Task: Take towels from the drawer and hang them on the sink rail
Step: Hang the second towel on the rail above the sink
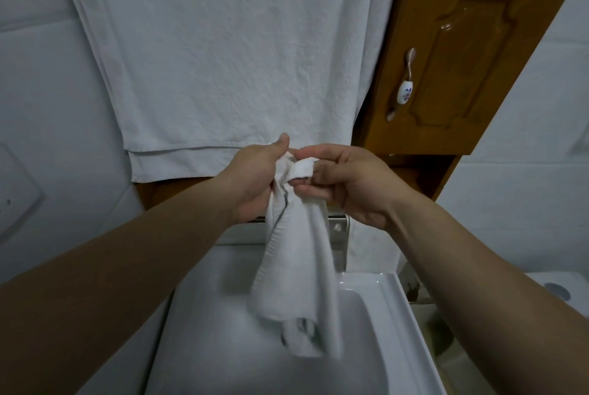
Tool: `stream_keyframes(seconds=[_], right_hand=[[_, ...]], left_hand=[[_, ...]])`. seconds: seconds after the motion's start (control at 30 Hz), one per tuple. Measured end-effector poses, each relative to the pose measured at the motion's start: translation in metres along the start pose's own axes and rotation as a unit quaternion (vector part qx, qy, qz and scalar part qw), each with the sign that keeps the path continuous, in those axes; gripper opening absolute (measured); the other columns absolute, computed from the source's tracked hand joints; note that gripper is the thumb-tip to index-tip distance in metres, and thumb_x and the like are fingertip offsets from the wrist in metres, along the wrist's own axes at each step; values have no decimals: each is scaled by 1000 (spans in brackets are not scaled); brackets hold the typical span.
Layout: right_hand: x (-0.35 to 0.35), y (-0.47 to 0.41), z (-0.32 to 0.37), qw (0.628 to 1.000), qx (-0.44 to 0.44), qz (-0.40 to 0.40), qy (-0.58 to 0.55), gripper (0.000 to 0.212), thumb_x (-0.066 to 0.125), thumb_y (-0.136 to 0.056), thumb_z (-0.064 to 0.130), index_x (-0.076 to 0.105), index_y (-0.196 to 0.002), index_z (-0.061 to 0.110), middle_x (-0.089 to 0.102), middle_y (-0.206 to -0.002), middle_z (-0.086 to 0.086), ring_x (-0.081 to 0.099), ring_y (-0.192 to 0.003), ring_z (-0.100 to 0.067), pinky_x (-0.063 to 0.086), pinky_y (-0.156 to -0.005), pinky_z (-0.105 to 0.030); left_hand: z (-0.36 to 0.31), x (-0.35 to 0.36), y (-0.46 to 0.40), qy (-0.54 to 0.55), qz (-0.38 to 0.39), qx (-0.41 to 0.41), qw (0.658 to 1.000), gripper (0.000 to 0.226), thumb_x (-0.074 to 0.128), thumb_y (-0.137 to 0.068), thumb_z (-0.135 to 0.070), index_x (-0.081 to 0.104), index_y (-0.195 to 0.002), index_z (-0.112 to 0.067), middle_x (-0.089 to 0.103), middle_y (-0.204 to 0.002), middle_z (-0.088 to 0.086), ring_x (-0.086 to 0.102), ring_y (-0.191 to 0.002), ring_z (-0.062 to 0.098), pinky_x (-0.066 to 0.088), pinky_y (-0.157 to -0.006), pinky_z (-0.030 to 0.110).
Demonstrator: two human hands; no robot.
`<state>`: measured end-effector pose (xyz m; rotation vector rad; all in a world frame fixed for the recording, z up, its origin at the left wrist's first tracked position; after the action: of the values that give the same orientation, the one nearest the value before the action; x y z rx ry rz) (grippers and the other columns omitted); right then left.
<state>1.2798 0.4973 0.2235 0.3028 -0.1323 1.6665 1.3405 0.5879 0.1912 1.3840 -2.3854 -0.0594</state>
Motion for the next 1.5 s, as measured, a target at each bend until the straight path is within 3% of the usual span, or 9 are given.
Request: stream_keyframes(seconds=[0.17,0.27,0.4,0.57,0.77,0.87,1.1,1.27,1.5], right_hand=[[-6,2,12,981,-48,-40,185,12,69,-88,-2,71,-99,-4,74,-84,-17,73,-75,-24,62,-75,-32],[-12,5,32,939,-103,-97,312,12,72,-89,15,76,-91,4,71,-67,-1,65,-60,-9,56,-62,-24],[-7,4,46,882,-165,-117,425,4,77,-85,28,79,-87,26,69,-91,3,65,-85,-5,54,-79,-26],[-8,1,51,901,-179,-108,379,10,78,-83,27,79,-87,18,67,-102,3,64,-94,-5,51,-87,-26],[-6,-1,55,910,-172,-113,361,14,81,-81,28,79,-87,16,74,-87,-3,71,-82,-19,56,-74,-32],[-6,-3,51,914,-160,-111,356,14,84,-77,24,75,-85,18,70,-77,3,62,-66,-10,52,-62,-26],[2,-5,40,917,-109,-64,378,19,81,-82,22,78,-100,19,73,-85,6,67,-71,2,52,-65,-13],[4,-4,50,905,-161,-73,388,13,80,-82,20,78,-93,16,75,-94,3,71,-88,-8,58,-84,-30],[12,0,52,886,-234,-106,387,10,70,-91,22,74,-99,17,73,-90,3,70,-86,-10,57,-82,-35]], left_hand=[[3,22,7,-23,59,-1,998,64,35,-103,-46,55,-126,10,68,-83,15,65,-75,23,50,-79,35],[3,27,8,-6,86,-5,996,68,33,-102,-51,55,-129,6,69,-107,21,68,-101,28,48,-97,41],[2,34,10,16,106,-8,994,65,28,-103,-51,56,-131,1,64,-128,19,62,-119,30,40,-110,43],[2,50,21,43,168,-16,985,67,20,-103,-53,47,-141,-6,58,-136,17,56,-126,29,37,-112,46],[2,57,23,79,210,-20,974,78,14,-98,-64,44,-144,-9,55,-138,19,54,-128,32,35,-113,48],[3,63,30,77,247,-41,965,96,11,-85,-81,44,-143,-13,56,-139,15,54,-128,30,36,-112,47],[12,62,29,88,262,-63,959,106,17,-78,-87,36,-148,-10,52,-143,16,49,-133,31,30,-117,45],[3,63,34,53,265,-31,962,97,19,-81,-81,46,-142,-9,56,-140,14,52,-130,27,35,-113,42],[-6,54,32,65,203,47,976,68,40,-93,-55,49,-138,-5,59,-136,15,55,-127,25,39,-112,41]])
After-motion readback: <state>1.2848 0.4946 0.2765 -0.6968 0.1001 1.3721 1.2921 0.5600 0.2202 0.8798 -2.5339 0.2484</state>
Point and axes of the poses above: each hand's wrist, its own y-axis away from the middle knuckle, its own x-axis out of the palm, z = x × y, the point moved 10 cm from there along -y, towards the middle knuckle
